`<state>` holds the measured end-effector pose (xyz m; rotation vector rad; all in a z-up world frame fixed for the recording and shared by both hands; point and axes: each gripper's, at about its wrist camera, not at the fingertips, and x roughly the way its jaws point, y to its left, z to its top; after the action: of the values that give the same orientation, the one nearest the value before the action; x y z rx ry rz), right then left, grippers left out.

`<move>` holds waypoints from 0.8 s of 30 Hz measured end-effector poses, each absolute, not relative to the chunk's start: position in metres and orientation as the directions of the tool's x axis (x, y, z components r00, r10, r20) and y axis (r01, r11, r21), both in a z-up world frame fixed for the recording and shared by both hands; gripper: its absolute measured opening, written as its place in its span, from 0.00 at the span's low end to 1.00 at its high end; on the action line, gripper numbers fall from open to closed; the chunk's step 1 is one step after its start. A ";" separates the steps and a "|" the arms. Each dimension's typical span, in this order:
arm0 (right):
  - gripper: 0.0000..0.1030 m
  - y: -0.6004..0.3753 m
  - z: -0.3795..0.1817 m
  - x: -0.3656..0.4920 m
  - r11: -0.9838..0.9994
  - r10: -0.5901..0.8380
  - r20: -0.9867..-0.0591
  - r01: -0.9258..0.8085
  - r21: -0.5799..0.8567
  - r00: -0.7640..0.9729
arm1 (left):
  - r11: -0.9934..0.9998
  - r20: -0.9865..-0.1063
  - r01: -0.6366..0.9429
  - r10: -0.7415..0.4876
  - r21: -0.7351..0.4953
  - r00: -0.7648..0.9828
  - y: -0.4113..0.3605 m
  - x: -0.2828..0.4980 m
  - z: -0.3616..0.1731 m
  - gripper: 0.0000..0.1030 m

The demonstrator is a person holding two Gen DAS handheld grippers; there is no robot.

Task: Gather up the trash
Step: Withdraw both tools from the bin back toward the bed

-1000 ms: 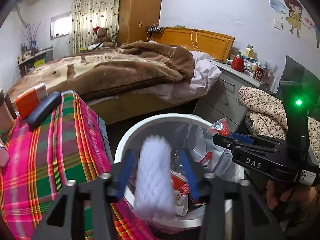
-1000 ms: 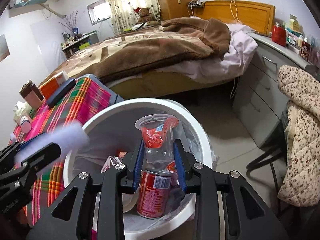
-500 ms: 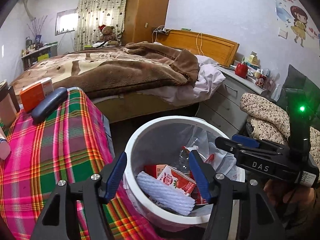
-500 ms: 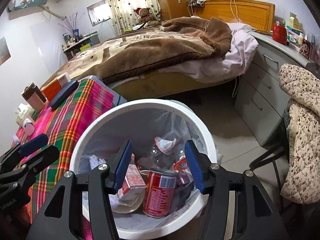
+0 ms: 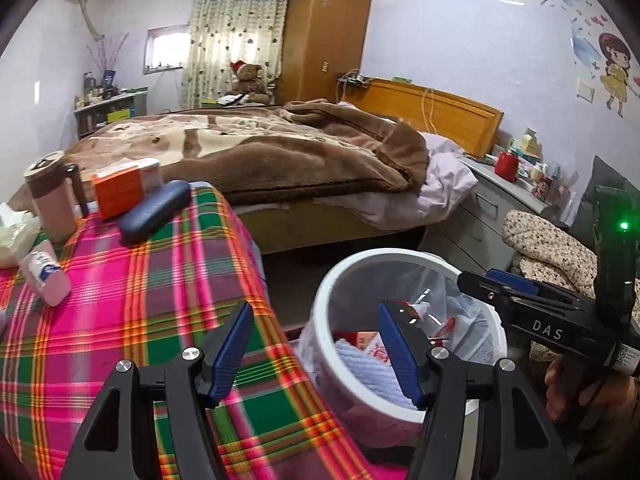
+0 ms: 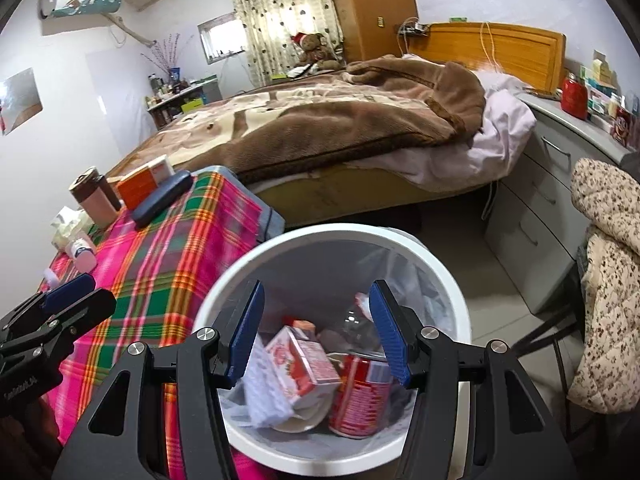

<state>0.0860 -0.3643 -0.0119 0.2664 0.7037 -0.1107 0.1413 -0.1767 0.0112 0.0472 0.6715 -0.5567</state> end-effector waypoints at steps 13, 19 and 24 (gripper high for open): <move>0.55 -0.317 -0.005 0.106 0.971 0.065 -0.617 0.092 0.219 0.784 | 0.921 -0.589 0.369 -0.367 -0.123 0.720 -0.099 0.153 0.019 0.62; 0.55 -0.288 -0.005 0.120 0.973 0.120 -0.611 0.031 0.230 0.783 | 0.948 -0.594 0.295 -0.307 -0.120 0.743 -0.057 0.162 0.017 0.62; 0.56 -0.263 -0.003 0.131 0.975 0.158 -0.607 -0.025 0.221 0.779 | 0.969 -0.601 0.214 -0.244 -0.123 0.761 -0.018 0.170 0.015 0.62</move>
<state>0.1310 -0.2632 -0.0030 0.2059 0.6713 0.0998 0.1698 -0.0180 0.0147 -0.0476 0.6600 -0.2497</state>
